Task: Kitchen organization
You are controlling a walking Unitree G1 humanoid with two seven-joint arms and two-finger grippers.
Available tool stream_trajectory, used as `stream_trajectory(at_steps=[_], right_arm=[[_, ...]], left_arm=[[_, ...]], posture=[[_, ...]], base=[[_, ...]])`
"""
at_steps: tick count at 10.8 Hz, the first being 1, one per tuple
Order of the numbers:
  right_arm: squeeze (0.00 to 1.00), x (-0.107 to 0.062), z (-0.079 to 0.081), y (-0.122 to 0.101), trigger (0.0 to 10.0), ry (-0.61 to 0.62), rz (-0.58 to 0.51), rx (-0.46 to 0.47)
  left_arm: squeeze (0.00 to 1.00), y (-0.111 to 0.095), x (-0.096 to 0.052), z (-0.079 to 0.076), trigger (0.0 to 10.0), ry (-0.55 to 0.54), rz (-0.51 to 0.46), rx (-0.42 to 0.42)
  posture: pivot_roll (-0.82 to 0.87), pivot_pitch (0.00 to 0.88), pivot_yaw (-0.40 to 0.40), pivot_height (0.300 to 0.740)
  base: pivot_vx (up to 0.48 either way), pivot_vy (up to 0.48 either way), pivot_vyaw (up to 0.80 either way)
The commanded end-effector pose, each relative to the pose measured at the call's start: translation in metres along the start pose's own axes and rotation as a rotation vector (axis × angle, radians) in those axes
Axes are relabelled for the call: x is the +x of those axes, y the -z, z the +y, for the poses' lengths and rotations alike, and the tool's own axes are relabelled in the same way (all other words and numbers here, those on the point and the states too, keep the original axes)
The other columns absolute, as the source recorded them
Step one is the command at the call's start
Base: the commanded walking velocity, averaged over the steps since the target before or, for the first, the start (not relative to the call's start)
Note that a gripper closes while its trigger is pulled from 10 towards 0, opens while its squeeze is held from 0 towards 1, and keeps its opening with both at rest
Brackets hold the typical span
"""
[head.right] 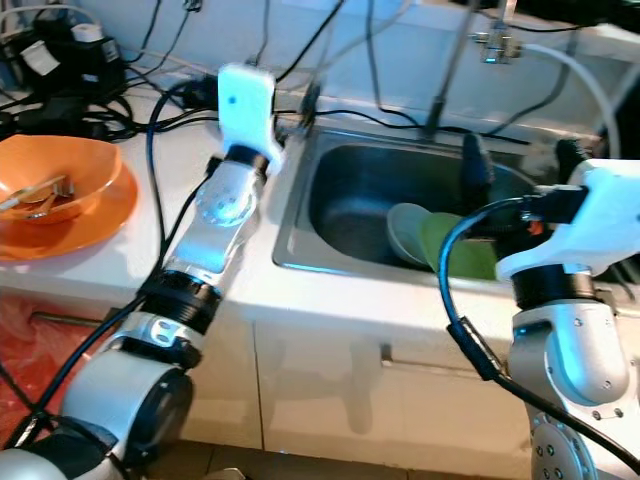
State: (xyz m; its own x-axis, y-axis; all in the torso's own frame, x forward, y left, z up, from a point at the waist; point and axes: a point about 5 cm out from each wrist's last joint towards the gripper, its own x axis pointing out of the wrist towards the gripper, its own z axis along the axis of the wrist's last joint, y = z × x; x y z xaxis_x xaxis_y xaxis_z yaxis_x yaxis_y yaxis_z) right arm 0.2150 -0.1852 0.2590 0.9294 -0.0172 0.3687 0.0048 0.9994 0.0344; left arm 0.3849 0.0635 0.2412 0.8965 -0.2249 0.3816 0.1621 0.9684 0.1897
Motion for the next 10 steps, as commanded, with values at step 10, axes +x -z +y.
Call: stream_trajectory(at_steps=[10], right_arm=[[0.00, 0.004, 0.006, 0.006, 10.0, -0.026, 0.024, 0.016]], left_arm=[[0.00, 0.030, -0.005, 0.012, 10.0, -0.074, 0.172, 0.129]], posture=[[0.09, 0.000, -0.070, 0.740]], base=[[0.000, 0.000, 0.32]])
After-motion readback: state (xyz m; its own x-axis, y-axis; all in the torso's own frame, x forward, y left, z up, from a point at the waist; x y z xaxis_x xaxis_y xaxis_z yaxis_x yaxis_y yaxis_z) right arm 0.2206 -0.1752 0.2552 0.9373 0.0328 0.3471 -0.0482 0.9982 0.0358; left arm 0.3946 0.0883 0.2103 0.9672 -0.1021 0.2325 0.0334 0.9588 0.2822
